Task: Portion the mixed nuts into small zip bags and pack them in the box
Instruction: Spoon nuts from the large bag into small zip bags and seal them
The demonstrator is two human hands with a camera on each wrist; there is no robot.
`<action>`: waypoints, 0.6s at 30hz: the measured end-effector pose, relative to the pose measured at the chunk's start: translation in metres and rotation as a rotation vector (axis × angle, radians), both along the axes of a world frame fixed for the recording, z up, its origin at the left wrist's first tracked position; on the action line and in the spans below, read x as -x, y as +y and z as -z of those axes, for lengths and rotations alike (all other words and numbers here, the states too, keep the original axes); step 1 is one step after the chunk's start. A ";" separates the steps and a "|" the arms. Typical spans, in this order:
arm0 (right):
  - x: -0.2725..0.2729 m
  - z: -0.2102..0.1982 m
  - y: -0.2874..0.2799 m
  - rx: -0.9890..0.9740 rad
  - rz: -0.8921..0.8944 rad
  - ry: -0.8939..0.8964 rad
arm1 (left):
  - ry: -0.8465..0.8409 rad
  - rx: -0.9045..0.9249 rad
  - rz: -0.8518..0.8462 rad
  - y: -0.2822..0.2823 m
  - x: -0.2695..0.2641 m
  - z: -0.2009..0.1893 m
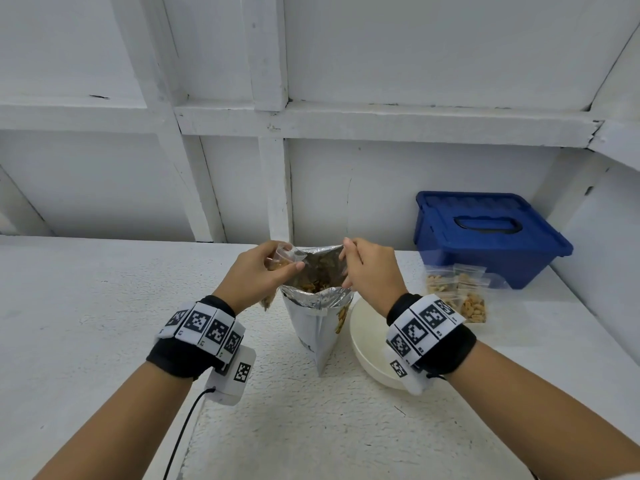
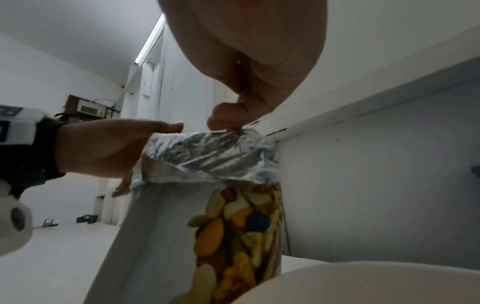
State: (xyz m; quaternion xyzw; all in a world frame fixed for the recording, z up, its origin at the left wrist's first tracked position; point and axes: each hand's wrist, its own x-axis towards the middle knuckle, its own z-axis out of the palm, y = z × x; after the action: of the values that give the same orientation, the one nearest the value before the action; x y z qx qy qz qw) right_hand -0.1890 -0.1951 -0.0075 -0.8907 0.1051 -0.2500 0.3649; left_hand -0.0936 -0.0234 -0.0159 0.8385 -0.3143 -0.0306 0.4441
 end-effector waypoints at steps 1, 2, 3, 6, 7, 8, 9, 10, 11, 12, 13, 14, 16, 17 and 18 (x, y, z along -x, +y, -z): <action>-0.001 -0.001 -0.001 -0.052 0.023 0.010 | -0.003 0.000 -0.002 0.000 0.000 0.000; -0.001 -0.001 -0.003 -0.112 0.048 0.011 | -0.004 0.003 -0.004 0.000 0.001 0.000; -0.003 -0.003 -0.006 -0.174 0.075 0.006 | -0.005 0.008 -0.008 0.001 0.001 0.001; -0.005 -0.008 -0.016 -0.336 0.148 -0.008 | 0.001 0.009 -0.012 0.002 0.000 0.002; -0.006 -0.009 -0.019 -0.377 0.165 -0.006 | 0.004 0.006 -0.009 0.003 0.000 0.002; -0.006 -0.010 -0.022 -0.409 0.181 0.001 | 0.006 0.001 -0.004 0.003 0.000 0.002; -0.006 -0.010 -0.025 -0.436 0.196 0.008 | 0.009 -0.006 0.002 0.003 0.000 0.002; -0.006 -0.010 -0.027 -0.460 0.212 0.014 | 0.009 -0.014 0.009 0.003 -0.001 0.001; -0.006 -0.011 -0.030 -0.485 0.230 0.018 | 0.008 -0.022 0.016 0.003 -0.001 0.001; -0.005 -0.011 -0.033 -0.506 0.247 0.018 | 0.006 -0.030 0.022 0.003 -0.001 0.000; -0.004 -0.012 -0.036 -0.519 0.261 0.015 | 0.002 -0.038 0.026 0.004 -0.001 -0.001; -0.003 -0.013 -0.038 -0.526 0.273 0.011 | -0.005 -0.046 0.028 0.004 -0.001 -0.002; -0.002 -0.017 -0.042 -0.526 0.293 -0.005 | -0.026 -0.071 0.032 0.004 -0.001 -0.005; -0.001 -0.019 -0.045 -0.524 0.301 -0.017 | -0.036 -0.088 0.038 0.004 0.000 -0.008; 0.000 -0.022 -0.047 -0.523 0.308 -0.029 | -0.045 -0.109 0.048 0.004 0.001 -0.011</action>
State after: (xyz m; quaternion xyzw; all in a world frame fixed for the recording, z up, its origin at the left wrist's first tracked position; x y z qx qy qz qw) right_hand -0.1888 -0.2420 0.0143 -0.7364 0.2945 -0.2796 0.5411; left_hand -0.0942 -0.0191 -0.0053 0.8541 -0.3420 -0.0397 0.3898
